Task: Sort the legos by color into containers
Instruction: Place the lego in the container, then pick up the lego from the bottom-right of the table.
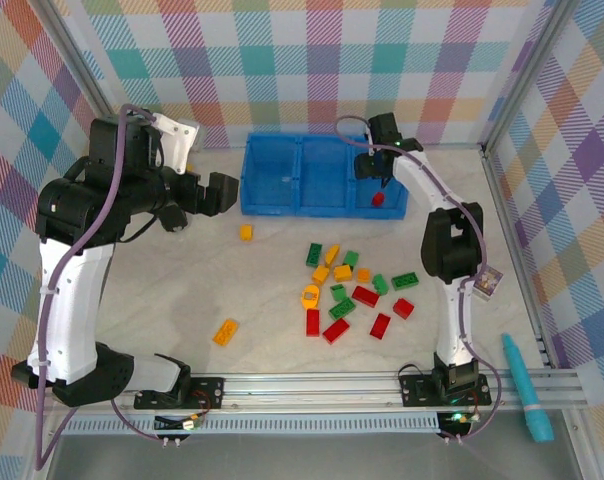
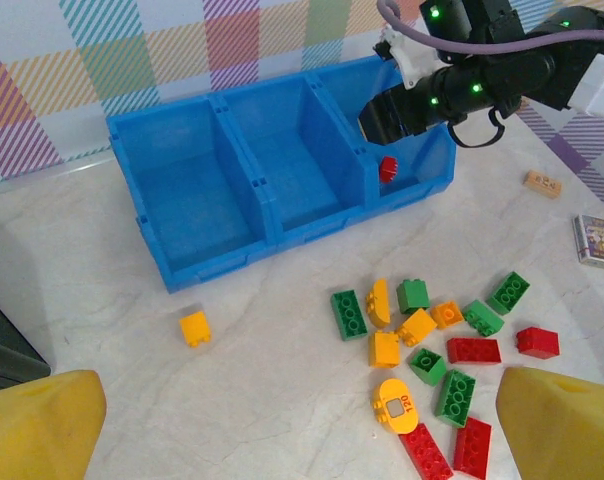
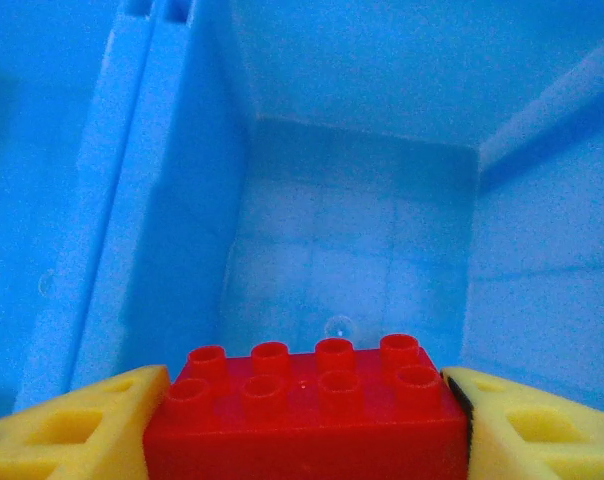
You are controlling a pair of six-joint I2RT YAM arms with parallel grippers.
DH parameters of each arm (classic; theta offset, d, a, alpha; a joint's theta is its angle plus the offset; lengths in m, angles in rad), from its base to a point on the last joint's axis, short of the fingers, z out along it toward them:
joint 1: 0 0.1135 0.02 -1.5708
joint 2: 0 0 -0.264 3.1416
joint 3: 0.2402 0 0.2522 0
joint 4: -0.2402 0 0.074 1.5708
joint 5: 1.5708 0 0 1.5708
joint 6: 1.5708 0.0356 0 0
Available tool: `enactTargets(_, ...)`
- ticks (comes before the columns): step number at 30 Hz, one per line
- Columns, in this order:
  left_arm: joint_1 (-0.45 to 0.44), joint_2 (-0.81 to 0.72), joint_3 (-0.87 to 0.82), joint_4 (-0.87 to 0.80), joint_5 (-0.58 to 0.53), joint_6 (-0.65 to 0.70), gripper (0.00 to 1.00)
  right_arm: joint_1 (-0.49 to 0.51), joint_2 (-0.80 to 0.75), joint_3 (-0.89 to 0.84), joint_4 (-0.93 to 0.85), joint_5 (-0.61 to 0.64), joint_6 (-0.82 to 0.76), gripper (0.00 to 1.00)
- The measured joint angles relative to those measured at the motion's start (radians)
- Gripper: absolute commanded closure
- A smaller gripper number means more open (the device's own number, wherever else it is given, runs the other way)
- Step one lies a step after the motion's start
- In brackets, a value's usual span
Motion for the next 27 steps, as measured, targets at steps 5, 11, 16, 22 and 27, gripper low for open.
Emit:
enactTargets(5, 0.0, 0.011, 0.002, 0.0, -0.007, 0.0, 0.0, 0.002, 0.0, 0.001, -0.006, 0.005, -0.002, 0.3)
enactTargets(11, 0.0, 0.011, 0.002, 0.0, -0.018, 0.0, 0.0, 0.002, -0.073, -0.095, -0.007, 0.01, -0.018, 0.2)
enactTargets(16, 0.0, 0.009, 0.002, 0.0, -0.018, 0.0, 0.0, 0.002, -0.263, -0.275, -0.007, 0.006, -0.013, 0.18)
enactTargets(22, 0.0, -0.017, -0.024, 0.001, -0.014, 0.0, 0.0, 0.002, -0.6, -0.581, -0.007, -0.016, 0.06, 0.17)
enactTargets(27, 0.0, -0.036, -0.046, 0.002, -0.013, 0.0, 0.0, 0.002, -0.866, -0.904, -0.025, -0.045, 0.19, 0.12)
